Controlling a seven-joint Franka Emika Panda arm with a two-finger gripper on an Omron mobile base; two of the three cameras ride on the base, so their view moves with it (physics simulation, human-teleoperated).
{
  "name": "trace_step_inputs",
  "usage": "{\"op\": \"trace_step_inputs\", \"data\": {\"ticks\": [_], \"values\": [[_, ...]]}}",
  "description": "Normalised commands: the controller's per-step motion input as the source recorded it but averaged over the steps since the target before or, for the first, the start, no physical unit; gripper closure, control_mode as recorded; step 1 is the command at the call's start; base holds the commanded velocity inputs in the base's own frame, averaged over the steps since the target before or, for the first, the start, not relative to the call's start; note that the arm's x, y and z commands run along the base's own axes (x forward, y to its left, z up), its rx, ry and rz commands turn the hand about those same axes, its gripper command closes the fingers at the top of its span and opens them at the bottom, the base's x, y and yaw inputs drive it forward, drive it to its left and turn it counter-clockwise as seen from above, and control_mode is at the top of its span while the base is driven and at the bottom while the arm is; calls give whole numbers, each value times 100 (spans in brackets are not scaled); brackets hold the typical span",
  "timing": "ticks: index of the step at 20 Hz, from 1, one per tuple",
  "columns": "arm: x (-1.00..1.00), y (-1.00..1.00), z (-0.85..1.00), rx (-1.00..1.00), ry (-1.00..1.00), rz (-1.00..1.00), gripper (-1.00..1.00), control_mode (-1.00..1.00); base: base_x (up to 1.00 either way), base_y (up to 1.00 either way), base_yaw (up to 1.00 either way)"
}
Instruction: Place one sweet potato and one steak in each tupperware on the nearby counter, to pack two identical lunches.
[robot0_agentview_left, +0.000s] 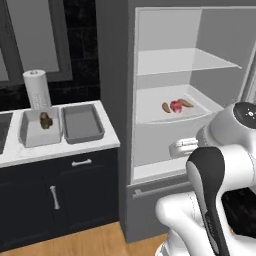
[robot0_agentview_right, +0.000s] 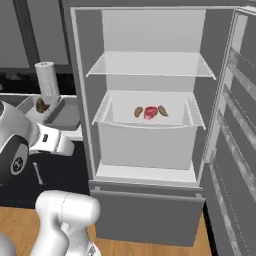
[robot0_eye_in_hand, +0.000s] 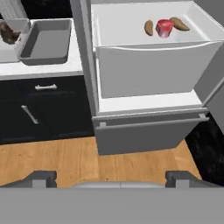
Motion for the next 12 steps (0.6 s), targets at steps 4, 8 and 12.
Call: {"op": "trace_step_inputs", "data": {"ticks": [4,8,12], "values": [[0,0,0,0,0,0,-100,100,33,-86,0],[0,0,0,0,0,0,-100,100,56,-47,0],[0,0,0,0,0,0,-100,100,99,-6,0]]}}
